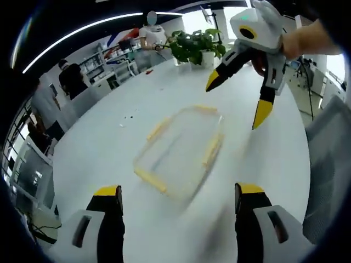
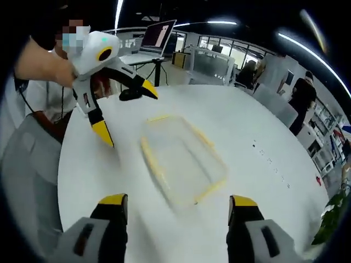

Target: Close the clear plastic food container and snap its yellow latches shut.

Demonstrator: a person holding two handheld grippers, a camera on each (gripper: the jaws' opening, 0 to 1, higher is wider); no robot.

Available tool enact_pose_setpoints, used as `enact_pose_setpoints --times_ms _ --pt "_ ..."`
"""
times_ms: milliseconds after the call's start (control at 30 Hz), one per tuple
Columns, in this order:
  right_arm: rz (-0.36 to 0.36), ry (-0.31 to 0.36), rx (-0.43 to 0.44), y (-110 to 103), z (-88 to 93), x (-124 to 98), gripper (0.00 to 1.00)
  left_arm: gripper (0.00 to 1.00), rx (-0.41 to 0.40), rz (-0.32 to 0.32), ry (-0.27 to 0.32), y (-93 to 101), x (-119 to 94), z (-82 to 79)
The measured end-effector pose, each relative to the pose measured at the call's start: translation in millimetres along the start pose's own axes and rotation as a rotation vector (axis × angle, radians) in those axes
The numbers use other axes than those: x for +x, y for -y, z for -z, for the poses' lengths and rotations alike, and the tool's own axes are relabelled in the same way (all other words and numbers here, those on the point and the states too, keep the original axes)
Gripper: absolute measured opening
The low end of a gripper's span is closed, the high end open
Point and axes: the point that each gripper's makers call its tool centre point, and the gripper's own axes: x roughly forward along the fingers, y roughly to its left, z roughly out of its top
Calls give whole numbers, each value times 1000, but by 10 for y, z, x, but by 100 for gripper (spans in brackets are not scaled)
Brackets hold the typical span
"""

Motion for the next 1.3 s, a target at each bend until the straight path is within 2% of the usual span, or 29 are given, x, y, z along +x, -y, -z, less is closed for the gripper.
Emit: enact_pose_setpoints --times_ms 200,300,533,833,900,1200,1300 --pt "40 48 71 -59 13 -123 75 84 -24 -26 28 101 -149 63" --pt "51 53 70 -134 68 -167 76 84 -54 -43 40 123 -220 96" --pt "77 75 92 -298 151 -271 78 85 -69 -73 69 225 -391 149" --pt "116 138 139 -502 204 -416 79 86 -117 -89 68 427 -562 368" --pt "123 141 142 -535 238 -442 79 86 -142 -87 82 465 -601 372" --pt "195 193 177 -581 382 -661 80 88 -170 -129 113 601 -781 475" --pt "211 189 191 -592 455 -711 81 88 -171 -137 116 642 -842 491"
